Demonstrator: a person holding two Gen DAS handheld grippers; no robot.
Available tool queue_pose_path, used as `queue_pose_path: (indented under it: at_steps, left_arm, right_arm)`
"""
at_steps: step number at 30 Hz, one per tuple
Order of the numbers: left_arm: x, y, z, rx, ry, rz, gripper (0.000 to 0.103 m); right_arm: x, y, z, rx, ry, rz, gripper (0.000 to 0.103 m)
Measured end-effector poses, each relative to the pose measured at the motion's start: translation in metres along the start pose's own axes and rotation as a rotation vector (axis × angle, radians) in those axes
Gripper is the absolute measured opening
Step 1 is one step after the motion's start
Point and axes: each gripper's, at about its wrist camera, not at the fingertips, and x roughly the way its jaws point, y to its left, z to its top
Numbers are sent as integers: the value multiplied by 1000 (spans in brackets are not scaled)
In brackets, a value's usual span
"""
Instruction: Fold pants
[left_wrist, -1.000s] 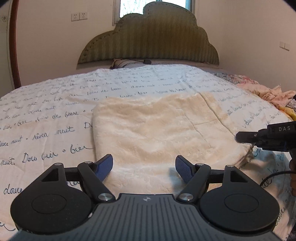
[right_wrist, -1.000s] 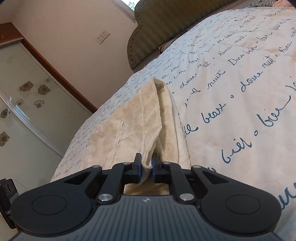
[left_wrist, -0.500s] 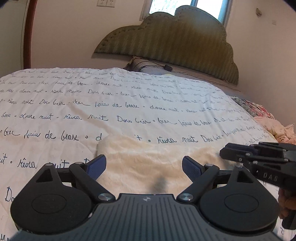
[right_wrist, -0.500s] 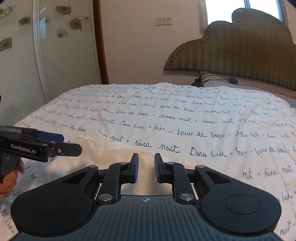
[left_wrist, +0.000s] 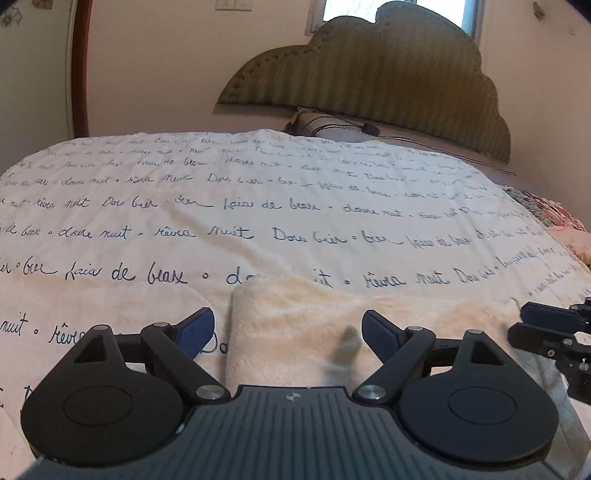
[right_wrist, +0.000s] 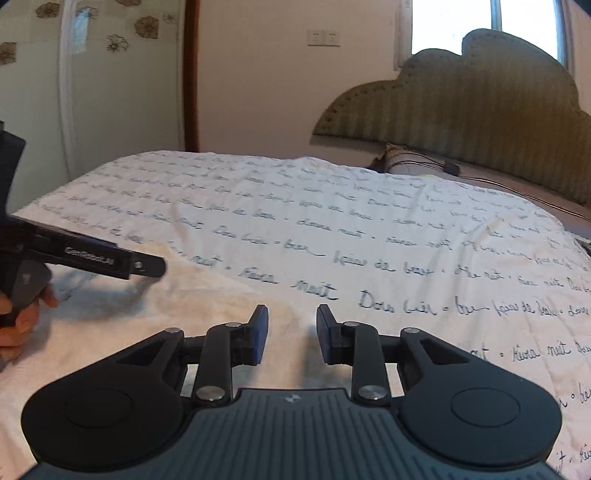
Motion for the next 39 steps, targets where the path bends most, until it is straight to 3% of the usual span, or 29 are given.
queue_pose_path:
  at_steps: [3, 7, 9, 11, 19, 23, 39]
  left_arm:
    - [-21, -10, -12, 2, 10, -49, 89]
    - [-31, -31, -38, 33, 64, -135, 93]
    - [-27, -44, -48, 119, 72, -101, 95]
    - [-23, -54, -56, 188, 67, -55, 96]
    - [-26, -55, -60, 167, 49, -18, 97]
    - [-29, -57, -63, 178, 44, -4, 97]
    - [-41, -55, -69, 213, 11, 9, 97]
  right_arm:
    - [-7, 15, -13, -50, 37, 3, 28]
    - [9, 5, -34, -52, 101, -107, 27]
    - [-1, 0, -33, 15, 80, -112, 28]
    - [-15, 9, -33, -3, 50, -123, 28]
    - [-37, 46, -45, -84, 64, -28, 28]
    - [-29, 39, -56, -77, 83, -63, 28]
    - [-33, 29, -65, -11, 41, -44, 28]
